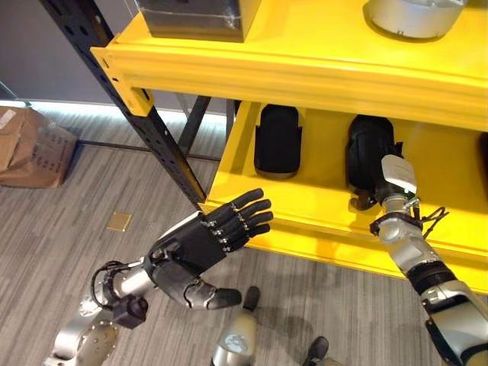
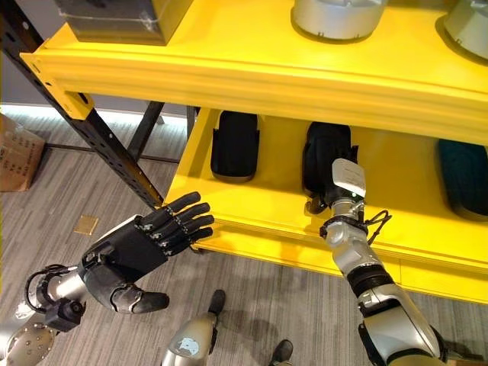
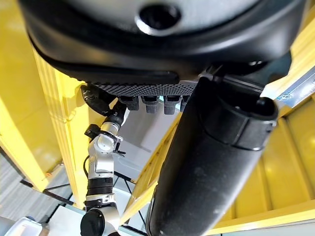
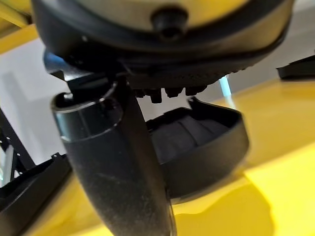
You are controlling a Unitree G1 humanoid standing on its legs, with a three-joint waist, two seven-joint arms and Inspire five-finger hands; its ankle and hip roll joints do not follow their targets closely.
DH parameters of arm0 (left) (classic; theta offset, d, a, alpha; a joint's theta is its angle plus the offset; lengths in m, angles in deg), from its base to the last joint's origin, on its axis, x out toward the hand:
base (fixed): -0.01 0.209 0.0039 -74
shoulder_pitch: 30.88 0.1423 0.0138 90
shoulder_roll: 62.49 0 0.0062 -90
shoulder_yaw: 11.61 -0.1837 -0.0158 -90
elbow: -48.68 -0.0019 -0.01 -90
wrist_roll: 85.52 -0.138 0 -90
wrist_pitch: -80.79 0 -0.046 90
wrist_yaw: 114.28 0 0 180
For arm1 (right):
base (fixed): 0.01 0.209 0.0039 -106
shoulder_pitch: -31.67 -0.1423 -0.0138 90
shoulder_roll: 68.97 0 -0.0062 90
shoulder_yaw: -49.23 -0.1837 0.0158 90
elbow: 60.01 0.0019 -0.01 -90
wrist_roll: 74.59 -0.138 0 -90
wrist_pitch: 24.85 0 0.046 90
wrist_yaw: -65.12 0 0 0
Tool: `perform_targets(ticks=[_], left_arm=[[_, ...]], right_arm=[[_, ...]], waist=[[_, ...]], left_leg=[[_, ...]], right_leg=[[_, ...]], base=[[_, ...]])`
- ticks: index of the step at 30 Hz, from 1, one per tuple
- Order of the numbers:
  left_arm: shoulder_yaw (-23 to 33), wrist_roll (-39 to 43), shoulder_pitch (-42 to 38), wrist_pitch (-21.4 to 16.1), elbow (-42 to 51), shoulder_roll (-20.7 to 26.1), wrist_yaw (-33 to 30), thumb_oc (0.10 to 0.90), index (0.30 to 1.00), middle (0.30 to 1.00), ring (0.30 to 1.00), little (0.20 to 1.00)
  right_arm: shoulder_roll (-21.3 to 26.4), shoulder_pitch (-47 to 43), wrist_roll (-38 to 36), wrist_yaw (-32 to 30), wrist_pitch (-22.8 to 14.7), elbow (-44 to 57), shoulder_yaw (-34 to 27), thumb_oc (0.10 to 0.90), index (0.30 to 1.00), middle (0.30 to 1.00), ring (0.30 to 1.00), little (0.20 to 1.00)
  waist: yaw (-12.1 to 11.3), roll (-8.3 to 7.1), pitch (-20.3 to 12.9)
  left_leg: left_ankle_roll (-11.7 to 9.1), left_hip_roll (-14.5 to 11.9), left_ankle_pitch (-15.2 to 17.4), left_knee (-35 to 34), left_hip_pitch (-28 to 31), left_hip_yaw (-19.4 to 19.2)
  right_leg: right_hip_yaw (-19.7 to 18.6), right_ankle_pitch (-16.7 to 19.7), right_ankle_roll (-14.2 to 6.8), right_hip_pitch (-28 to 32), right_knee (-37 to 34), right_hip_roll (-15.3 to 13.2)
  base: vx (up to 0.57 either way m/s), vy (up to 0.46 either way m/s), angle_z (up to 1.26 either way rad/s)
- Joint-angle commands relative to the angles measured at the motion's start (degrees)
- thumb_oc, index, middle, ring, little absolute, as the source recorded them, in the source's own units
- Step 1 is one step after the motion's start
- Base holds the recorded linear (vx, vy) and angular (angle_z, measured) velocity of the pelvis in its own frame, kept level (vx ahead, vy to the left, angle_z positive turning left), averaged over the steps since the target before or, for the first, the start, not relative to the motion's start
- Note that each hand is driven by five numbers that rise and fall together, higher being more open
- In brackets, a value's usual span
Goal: Move parts from the plastic box to the shelf.
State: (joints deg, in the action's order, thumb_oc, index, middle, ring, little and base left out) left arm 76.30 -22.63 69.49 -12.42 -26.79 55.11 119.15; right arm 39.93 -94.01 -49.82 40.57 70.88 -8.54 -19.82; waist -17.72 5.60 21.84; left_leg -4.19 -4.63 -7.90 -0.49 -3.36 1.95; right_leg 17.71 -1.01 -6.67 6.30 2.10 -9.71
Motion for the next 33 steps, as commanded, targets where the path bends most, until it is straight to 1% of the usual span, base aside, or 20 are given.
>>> perform_targets(ticks=[1, 7, 8, 10, 11, 12, 13, 14, 15, 17, 18, 19, 21, 24, 25, 27, 29, 30, 31, 33], left_arm=[[-0.12, 7.53, -0.83, -7.32, 5.04, -1.66, 2.91, 0.900, 1.000, 1.000, 1.000, 1.000], [-0.56, 7.55, 0.74, -8.72, 5.50, -3.10, 1.41, 0.900, 1.000, 1.000, 1.000, 1.000], [-0.73, 7.67, 1.01, -9.21, 5.34, -3.55, 0.67, 0.900, 1.000, 1.000, 1.000, 1.000], [-0.99, 6.76, 1.64, -10.54, 5.34, -4.65, -0.25, 0.900, 1.000, 1.000, 1.000, 1.000], [-1.11, 6.29, 2.19, -12.63, 5.16, -5.51, -1.02, 0.900, 1.000, 1.000, 1.000, 1.000], [-1.14, 6.05, 2.53, -13.62, 5.04, -6.06, -1.51, 0.900, 1.000, 1.000, 1.000, 1.000], [-0.88, 5.97, 3.32, -15.13, 4.99, -7.13, -2.68, 0.900, 1.000, 1.000, 1.000, 1.000], [0.25, 6.16, 5.45, -15.83, 4.42, -9.19, -5.03, 0.900, 1.000, 1.000, 1.000, 1.000], [1.14, 4.81, 6.29, -17.76, 3.38, -10.88, -9.25, 0.900, 1.000, 1.000, 1.000, 1.000], [1.77, 5.32, 7.07, -18.10, 2.91, -11.80, -10.47, 0.900, 1.000, 1.000, 1.000, 1.000], [2.28, 7.49, 7.85, -15.61, 2.40, -12.94, -9.02, 0.900, 1.000, 1.000, 1.000, 1.000], [2.48, 8.50, 8.32, -14.41, 1.62, -13.81, -8.67, 0.900, 1.000, 1.000, 1.000, 1.000], [2.44, 10.40, 9.03, -12.65, 0.75, -15.34, -9.02, 0.900, 1.000, 1.000, 1.000, 1.000], [1.72, 8.51, 8.56, -14.49, -0.58, -16.91, -9.74, 0.900, 1.000, 1.000, 1.000, 1.000], [1.34, 8.51, 8.51, -14.84, -0.85, -17.18, -9.69, 0.900, 1.000, 1.000, 1.000, 1.000], [1.31, 9.36, 8.38, -14.70, -1.16, -17.33, -9.59, 0.900, 1.000, 1.000, 1.000, 1.000], [1.46, 9.78, 8.25, -14.51, -1.13, -17.30, -9.98, 0.900, 1.000, 1.000, 1.000, 1.000], [1.86, 11.10, 8.15, -13.09, -1.21, -17.34, -9.83, 0.900, 1.000, 1.000, 1.000, 1.000], [2.12, 11.72, 7.97, -12.42, -1.42, -17.63, -9.09, 0.900, 1.000, 1.000, 1.000, 1.000], [2.42, 9.88, 7.59, -13.01, -1.53, -17.85, -10.08, 0.900, 1.000, 1.000, 1.000, 1.000]], right_arm=[[5.33, -2.63, 5.18, -8.16, -5.16, 5.94, -1.55, 0.900, 1.000, 1.000, 1.000, 1.000], [4.33, 1.38, 7.45, -15.40, -8.20, 15.04, -3.36, 0.900, 1.000, 1.000, 1.000, 1.000], [3.41, 3.08, 6.96, -17.25, -9.93, 17.72, -4.30, 0.900, 1.000, 1.000, 1.000, 1.000], [2.09, 5.63, 7.07, -17.94, -11.88, 21.11, -5.40, 0.900, 1.000, 1.000, 1.000, 1.000], [1.24, 7.77, 7.25, -18.43, -14.02, 23.47, -6.10, 0.900, 1.000, 1.000, 1.000, 1.000], [0.76, 9.28, 7.19, -18.67, -14.91, 25.00, -6.51, 0.900, 1.000, 1.000, 1.000, 1.000], [-0.21, 12.43, 6.31, -18.88, -17.48, 27.84, -7.44, 0.900, 1.000, 1.000, 1.000, 1.000], [-2.29, 19.30, 5.34, -16.19, -23.00, 33.24, -8.92, 0.900, 1.000, 1.000, 1.000, 1.000], [-3.25, 23.32, 0.47, -13.52, -25.40, 38.31, -9.59, 0.900, 1.000, 1.000, 1.000, 1.000], [-3.97, 26.20, -1.47, -11.03, -26.86, 41.78, -10.69, 0.900, 1.000, 1.000, 1.000, 1.000], [-4.47, 28.58, -2.83, -9.90, -27.91, 44.35, -11.14, 0.900, 1.000, 1.000, 1.000, 1.000], [-4.70, 30.09, -5.44, -8.54, -28.97, 45.82, -11.37, 0.900, 1.000, 1.000, 1.000, 1.000], [-5.50, 33.79, -14.21, -4.40, -29.74, 48.92, -11.92, 0.900, 1.000, 1.000, 1.000, 1.000], [-7.37, 38.12, -23.08, 0.82, -32.39, 50.13, -12.65, 0.900, 1.000, 1.000, 1.000, 1.000], [-7.86, 40.04, -26.39, 3.06, -33.98, 50.69, -13.34, 0.900, 1.000, 1.000, 1.000, 1.000], [-8.80, 42.40, -35.79, 7.84, -34.67, 51.46, -14.57, 0.900, 1.000, 1.000, 1.000, 1.000], [-9.31, 43.12, -41.24, 10.93, -34.14, 51.53, -15.13, 0.900, 1.000, 1.000, 1.000, 1.000], [-9.98, 44.33, -49.04, 16.37, -32.59, 51.68, -16.08, 0.900, 1.000, 1.000, 1.000, 1.000], [-10.79, 44.88, -54.47, 19.61, -30.04, 51.45, -16.35, 0.900, 1.000, 1.000, 1.000, 1.000], [-11.76, 45.19, -60.84, 24.07, -26.75, 50.46, -16.68, 0.900, 1.000, 1.000, 1.000, 1.000]], waist=[[-0.35, -1.64, -2.84], [1.00, -1.64, -3.02], [1.66, -1.68, -3.14], [2.34, -1.78, -3.34], [2.84, -1.87, -3.53], [3.07, -1.91, -3.71], [3.71, -2.02, -4.01], [4.92, -2.46, -5.01], [6.20, -3.02, -5.63], [7.04, -3.44, -6.21], [7.75, -3.81, -6.66], [8.38, -4.12, -6.99], [9.75, -4.88, -7.79], [12.03, -5.95, -8.96], [13.04, -6.31, -9.39], [14.42, -6.77, -10.02], [15.09, -6.98, -10.33], [15.89, -7.22, -10.75], [16.27, -7.37, -11.11], [16.65, -7.56, -11.58]], left_leg=[[2.00, 1.55, 4.62, 1.43, -0.94, 1.62], [2.14, 1.39, 5.00, 1.53, -0.65, 0.96], [2.20, 1.29, 5.15, 1.50, -0.44, 0.71], [2.24, 1.18, 5.32, 1.52, -0.18, 0.28], [2.24, 1.02, 5.40, 1.55, 0.01, -0.05], [2.24, 0.90, 5.43, 1.53, 0.15, -0.25], [2.25, 0.66, 5.50, 1.44, 0.46, -0.66], [2.22, 0.20, 5.61, 1.17, 1.10, -1.73], [2.16, -0.21, 5.84, 1.09, 1.70, -2.69], [2.12, -0.46, 6.09, 1.04, 2.20, -3.42], [2.04, -0.70, 6.23, 0.96, 2.60, -4.18], [1.94, -0.95, 6.32, 0.83, 2.94, -4.81], [1.84, -1.33, 6.59, 0.41, 3.87, -6.22], [1.67, -1.83, 6.87, -0.30, 4.94, -8.22], [1.64, -2.05, 7.09, -0.60, 5.48, -9.17], [1.61, -2.30, 7.45, -0.85, 6.27, -10.47], [1.58, -2.42, 7.61, -1.11, 6.77, -11.11], [1.60, -2.54, 7.90, -1.44, 7.57, -11.99], [1.57, -2.63, 8.02, -1.66, 7.95, -12.40], [1.47, -2.69, 8.03, -2.24, 8.61, -12.83]], right_leg=[[2.31, -4.02, 2.75, -3.59, 7.26, 2.11], [1.38, -4.04, 2.69, -3.62, 6.85, 2.08], [0.91, -4.02, 2.67, -3.70, 6.78, 2.13], [0.46, -4.00, 2.69, -3.62, 6.54, 2.21], [0.10, -3.97, 2.68, -3.60, 6.42, 2.25], [-0.10, -3.95, 2.66, -3.56, 6.32, 2.26], [-0.45, -3.88, 2.60, -3.41, 6.04, 2.27], [-1.31, -3.60, 2.32, -3.18, 5.40, 2.26], [-2.01, -3.27, 2.08, -3.00, 4.83, 2.15], [-2.50, -2.98, 1.85, -2.81, 4.34, 2.09], [-2.92, -2.65, 1.72, -2.68, 3.70, 2.04], [-3.31, -2.48, 1.61, -2.59, 3.26, 2.05], [-4.17, -1.91, 1.20, -2.28, 2.05, 2.00], [-5.78, -1.36, 0.86, -2.18, 0.72, 2.15], [-6.42, -1.25, 0.73, -2.07, 0.21, 2.25], [-7.37, -1.10, 0.65, -1.89, -0.44, 2.41], [-7.81, -1.05, 0.62, -1.75, -0.81, 2.49], [-8.29, -0.96, 0.65, -1.40, -1.40, 2.61], [-8.54, -0.79, 0.63, -1.20, -1.96, 2.61], [-8.69, -0.40, 0.61, -0.78, -2.93, 2.63]], base=[[0.00, 0.000, 0.00], [-0.01, 0.022, -0.02], [-0.01, 0.041, -0.06], [0.00, 0.048, -0.04], [0.00, 0.050, -0.11], [0.01, 0.064, -0.16], [0.02, 0.090, -0.17], [0.02, 0.109, -0.31], [0.01, 0.085, -0.37], [0.01, 0.037, -0.27], [0.01, 0.033, -0.24], [0.01, 0.032, -0.31], [0.01, 0.026, -0.42], [0.00, 0.022, -0.38], [0.00, 0.027, -0.39], [0.01, 0.022, -0.42], [0.02, 0.014, -0.35], [0.02, 0.012, -0.23], [0.03, 0.007, -0.14], [0.02, -0.005, -0.07]])
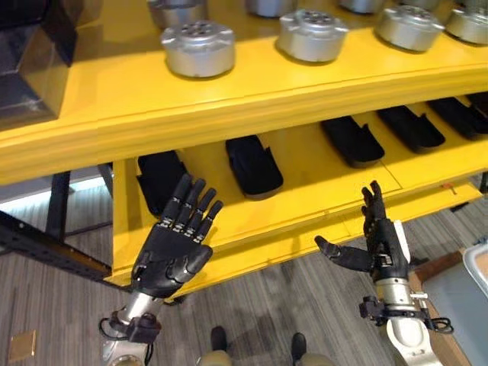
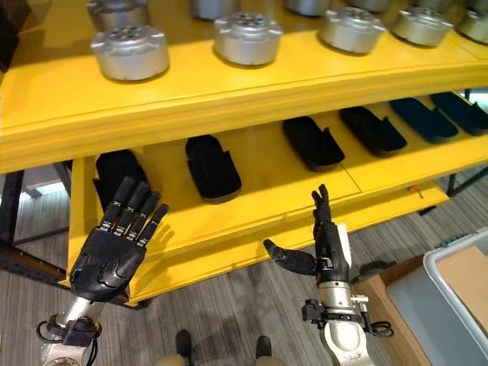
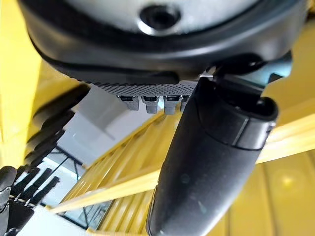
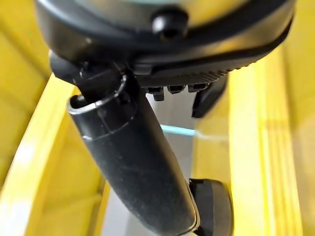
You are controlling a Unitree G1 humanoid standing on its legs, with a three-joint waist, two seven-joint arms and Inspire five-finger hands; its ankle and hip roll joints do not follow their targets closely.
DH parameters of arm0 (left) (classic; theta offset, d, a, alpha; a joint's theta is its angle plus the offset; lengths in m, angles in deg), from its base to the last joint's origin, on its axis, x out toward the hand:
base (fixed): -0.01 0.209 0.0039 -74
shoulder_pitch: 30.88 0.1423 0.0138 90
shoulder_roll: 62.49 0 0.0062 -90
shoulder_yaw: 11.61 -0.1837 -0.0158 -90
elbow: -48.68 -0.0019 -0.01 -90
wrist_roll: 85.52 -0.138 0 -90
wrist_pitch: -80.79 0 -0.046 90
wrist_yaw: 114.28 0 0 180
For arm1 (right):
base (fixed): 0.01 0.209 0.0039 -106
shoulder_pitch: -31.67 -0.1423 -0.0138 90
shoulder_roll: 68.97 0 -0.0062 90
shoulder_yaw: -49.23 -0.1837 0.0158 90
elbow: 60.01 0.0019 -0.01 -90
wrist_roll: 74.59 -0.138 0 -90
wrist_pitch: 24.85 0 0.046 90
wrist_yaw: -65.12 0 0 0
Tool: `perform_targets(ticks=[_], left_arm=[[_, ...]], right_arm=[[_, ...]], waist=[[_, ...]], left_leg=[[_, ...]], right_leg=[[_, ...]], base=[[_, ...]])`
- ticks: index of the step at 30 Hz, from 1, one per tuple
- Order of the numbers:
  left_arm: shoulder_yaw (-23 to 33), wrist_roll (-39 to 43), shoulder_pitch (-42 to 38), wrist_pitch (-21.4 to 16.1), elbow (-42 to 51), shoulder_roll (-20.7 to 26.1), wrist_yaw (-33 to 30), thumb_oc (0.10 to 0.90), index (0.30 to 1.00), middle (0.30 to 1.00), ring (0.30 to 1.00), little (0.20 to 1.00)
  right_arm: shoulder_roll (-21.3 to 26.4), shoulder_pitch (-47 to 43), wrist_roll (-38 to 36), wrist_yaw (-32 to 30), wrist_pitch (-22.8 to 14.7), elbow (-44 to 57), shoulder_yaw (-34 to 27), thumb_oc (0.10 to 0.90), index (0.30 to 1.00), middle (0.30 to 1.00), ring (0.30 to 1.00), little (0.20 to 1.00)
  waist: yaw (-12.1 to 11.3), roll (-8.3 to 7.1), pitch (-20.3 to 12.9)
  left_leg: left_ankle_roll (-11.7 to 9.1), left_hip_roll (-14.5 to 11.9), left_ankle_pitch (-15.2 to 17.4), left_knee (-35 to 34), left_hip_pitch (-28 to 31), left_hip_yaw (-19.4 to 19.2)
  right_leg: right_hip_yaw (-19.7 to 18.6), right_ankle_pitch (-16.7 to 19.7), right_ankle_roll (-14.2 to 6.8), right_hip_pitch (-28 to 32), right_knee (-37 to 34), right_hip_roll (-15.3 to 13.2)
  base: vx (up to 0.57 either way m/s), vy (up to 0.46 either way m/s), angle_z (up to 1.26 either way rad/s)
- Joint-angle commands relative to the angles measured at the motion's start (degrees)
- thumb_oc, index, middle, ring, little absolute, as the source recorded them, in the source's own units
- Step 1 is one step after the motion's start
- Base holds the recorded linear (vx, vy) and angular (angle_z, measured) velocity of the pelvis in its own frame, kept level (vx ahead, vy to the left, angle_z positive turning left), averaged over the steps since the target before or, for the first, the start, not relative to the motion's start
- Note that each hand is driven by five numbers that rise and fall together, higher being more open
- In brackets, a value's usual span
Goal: Move parts from the plastic box to the shelf.
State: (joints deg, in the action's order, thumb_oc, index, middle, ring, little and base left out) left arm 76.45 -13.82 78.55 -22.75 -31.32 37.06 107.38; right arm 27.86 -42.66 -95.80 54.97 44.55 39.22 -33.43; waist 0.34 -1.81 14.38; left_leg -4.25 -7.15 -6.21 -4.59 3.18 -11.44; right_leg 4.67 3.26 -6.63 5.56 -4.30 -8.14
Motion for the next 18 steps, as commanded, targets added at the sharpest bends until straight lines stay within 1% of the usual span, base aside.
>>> perform_targets(ticks=[1, 2, 3, 4, 6, 8, 11, 18], left_arm=[[2.24, 0.91, -1.67, -2.63, 3.02, 0.19, 1.53, 0.900, 1.000, 1.000, 1.000, 1.000], [2.17, 0.91, -2.01, -1.83, 2.91, 0.04, 1.62, 0.900, 1.000, 1.000, 1.000, 1.000], [2.19, 0.18, -2.37, -1.08, 2.62, -0.13, 1.56, 0.900, 1.000, 1.000, 1.000, 1.000], [2.23, -0.07, -2.46, -0.77, 2.57, -0.15, 1.54, 0.900, 1.000, 1.000, 1.000, 1.000], [2.04, -0.51, -2.95, 0.04, 2.61, -0.23, 1.37, 0.900, 1.000, 1.000, 1.000, 1.000], [1.97, -1.19, -3.06, 0.55, 2.58, -0.16, 1.77, 0.900, 1.000, 1.000, 1.000, 1.000], [1.87, -1.40, -3.47, 1.33, 3.06, -0.13, 1.82, 0.900, 1.000, 1.000, 1.000, 1.000], [1.66, -2.89, -4.01, 2.10, 4.06, -0.06, 0.16, 0.900, 1.000, 1.000, 1.000, 1.000]], right_arm=[[0.14, -6.04, -16.25, 10.68, 0.34, 2.52, -3.21, 0.900, 1.000, 1.000, 1.000, 1.000], [-0.27, -5.94, -20.55, 12.86, 1.99, 1.88, -3.38, 0.900, 1.000, 1.000, 1.000, 1.000], [-1.43, -5.90, -27.39, 15.93, 4.54, 0.68, -3.68, 0.900, 1.000, 1.000, 1.000, 1.000], [-1.76, -5.84, -28.94, 17.26, 5.45, 0.44, -3.83, 0.900, 1.000, 1.000, 1.000, 1.000], [-2.43, -5.83, -30.06, 19.54, 6.41, 0.30, -3.58, 0.900, 1.000, 1.000, 1.000, 1.000], [-2.77, -5.44, -32.11, 22.53, 8.72, 1.09, -2.92, 0.900, 1.000, 1.000, 1.000, 1.000], [-2.99, -5.82, -33.95, 25.31, 10.73, 1.13, -1.85, 0.900, 1.000, 1.000, 1.000, 1.000], [-2.08, -7.34, -33.10, 27.65, 11.33, 2.03, 0.50, 0.900, 1.000, 1.000, 1.000, 1.000]], waist=[[-1.34, -0.19, -4.23], [-1.21, -0.29, -4.50], [-1.04, -0.45, -5.06], [-0.99, -0.50, -5.25], [-0.89, -0.53, -5.65], [-0.83, -0.52, -6.03], [-0.97, -0.49, -6.42], [-1.61, -0.35, -7.02]], left_leg=[[1.53, -0.16, 6.32, 1.67, 2.24, 0.52], [1.51, -0.14, 6.27, 1.30, 2.55, 0.40], [1.33, -0.21, 6.15, 0.83, 2.90, 0.22], [1.28, -0.23, 6.11, 0.69, 3.00, 0.20], [1.24, -0.21, 6.03, 0.39, 3.27, 0.20], [1.17, -0.19, 6.13, 0.23, 3.59, 0.09], [1.16, -0.17, 6.26, -0.13, 4.04, 0.20], [1.12, -0.22, 6.30, -0.27, 4.29, 0.78]], right_leg=[[4.32, -4.53, 0.59, 0.03, 3.26, 1.10], [4.26, -4.29, 0.59, 0.21, 2.78, 1.14], [4.28, -4.03, 0.49, 0.36, 2.30, 1.21], [4.31, -3.95, 0.46, 0.39, 2.20, 1.23], [4.37, -3.87, 0.51, 0.48, 2.00, 1.31], [4.60, -3.86, 0.55, 0.78, 1.60, 1.40], [4.95, -3.92, 0.71, 1.19, 1.15, 1.52], [5.65, -4.14, 1.00, 1.62, 1.03, 1.61]], base=[[0.02, -0.013, -0.16], [0.02, -0.023, -0.16], [0.02, -0.029, -0.10], [0.02, -0.032, -0.04], [0.00, 0.000, 0.00], [0.00, 0.000, 0.00], [0.00, 0.000, 0.00], [0.00, -0.001, 0.01]])
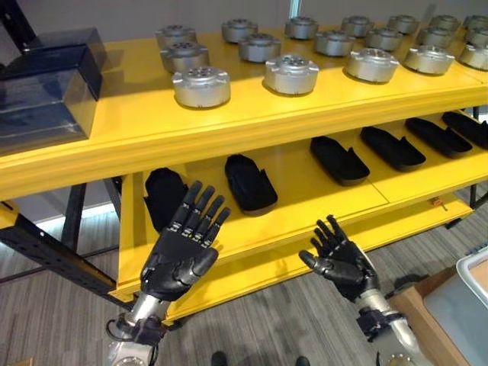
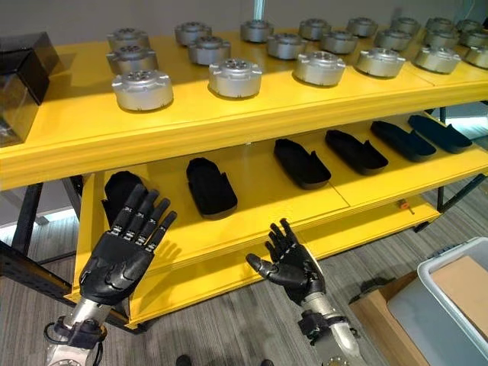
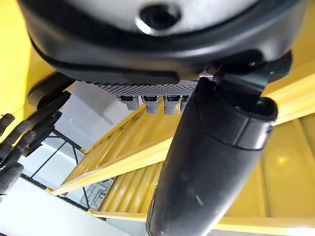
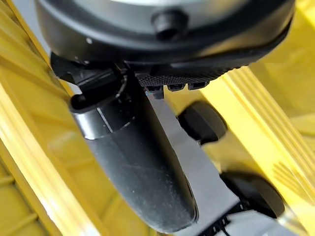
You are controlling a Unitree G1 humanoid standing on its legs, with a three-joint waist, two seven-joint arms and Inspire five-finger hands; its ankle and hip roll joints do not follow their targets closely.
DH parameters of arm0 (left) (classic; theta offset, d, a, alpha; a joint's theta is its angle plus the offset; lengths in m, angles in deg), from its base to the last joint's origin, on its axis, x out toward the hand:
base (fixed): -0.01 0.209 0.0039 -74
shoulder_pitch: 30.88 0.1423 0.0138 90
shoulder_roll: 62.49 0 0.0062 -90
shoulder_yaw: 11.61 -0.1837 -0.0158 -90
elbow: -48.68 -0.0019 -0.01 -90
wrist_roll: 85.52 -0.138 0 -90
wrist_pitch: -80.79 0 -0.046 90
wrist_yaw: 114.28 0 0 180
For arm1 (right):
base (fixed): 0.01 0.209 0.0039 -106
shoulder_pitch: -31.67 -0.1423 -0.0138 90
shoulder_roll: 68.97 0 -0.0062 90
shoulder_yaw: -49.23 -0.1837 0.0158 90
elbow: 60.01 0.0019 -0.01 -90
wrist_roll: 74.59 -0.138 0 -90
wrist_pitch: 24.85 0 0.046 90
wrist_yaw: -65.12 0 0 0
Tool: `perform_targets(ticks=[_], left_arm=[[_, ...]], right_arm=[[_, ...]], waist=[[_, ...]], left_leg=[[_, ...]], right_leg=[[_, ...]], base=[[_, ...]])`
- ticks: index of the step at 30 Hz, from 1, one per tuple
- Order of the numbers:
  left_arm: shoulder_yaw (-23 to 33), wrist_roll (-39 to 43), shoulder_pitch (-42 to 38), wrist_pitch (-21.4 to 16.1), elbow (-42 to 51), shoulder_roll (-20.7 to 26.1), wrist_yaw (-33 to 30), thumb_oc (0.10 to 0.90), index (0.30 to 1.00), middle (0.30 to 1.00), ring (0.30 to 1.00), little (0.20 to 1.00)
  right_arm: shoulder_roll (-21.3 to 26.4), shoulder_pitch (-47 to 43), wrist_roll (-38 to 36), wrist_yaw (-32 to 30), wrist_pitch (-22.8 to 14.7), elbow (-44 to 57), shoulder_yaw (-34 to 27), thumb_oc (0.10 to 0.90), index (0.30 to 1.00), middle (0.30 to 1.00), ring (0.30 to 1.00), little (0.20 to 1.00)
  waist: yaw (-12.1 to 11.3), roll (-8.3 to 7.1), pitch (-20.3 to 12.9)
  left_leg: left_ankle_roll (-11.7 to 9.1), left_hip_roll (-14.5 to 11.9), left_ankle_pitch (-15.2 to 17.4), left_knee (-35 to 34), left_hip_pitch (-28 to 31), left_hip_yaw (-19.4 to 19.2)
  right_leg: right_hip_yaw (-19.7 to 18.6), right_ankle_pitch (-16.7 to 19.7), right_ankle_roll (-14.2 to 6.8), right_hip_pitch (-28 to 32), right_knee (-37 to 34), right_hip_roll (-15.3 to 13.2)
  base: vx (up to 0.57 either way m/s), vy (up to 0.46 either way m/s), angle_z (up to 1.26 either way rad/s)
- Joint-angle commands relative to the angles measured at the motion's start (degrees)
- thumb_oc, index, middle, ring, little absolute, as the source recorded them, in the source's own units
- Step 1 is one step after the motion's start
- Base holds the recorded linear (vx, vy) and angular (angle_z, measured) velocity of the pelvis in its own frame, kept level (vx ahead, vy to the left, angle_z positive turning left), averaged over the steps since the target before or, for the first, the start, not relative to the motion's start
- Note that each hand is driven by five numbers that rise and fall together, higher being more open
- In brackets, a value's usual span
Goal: Move parts from the plastic box to the shelf.
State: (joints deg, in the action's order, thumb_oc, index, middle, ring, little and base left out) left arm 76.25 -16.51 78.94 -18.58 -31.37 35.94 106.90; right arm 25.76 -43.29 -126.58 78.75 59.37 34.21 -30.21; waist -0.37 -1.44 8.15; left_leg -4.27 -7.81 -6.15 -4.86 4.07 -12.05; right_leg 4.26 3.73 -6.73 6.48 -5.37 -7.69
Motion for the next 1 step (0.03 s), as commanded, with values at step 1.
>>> perform_targets(ticks=[1], left_arm=[[1.88, 0.03, -4.30, -1.97, 4.09, 1.09, 0.84, 0.900, 1.000, 1.000, 1.000, 1.000]], right_arm=[[0.11, -6.64, -2.52, 3.96, -3.47, 7.17, -2.61, 0.900, 1.000, 1.000, 1.000, 1.000]], waist=[[-0.95, -0.72, -0.80]], left_leg=[[1.15, 0.44, 6.24, 0.01, 3.39, 1.47]], right_leg=[[6.10, -4.64, 1.12, 0.72, 2.13, 1.15]], base=[[0.00, 0.000, 0.00]])
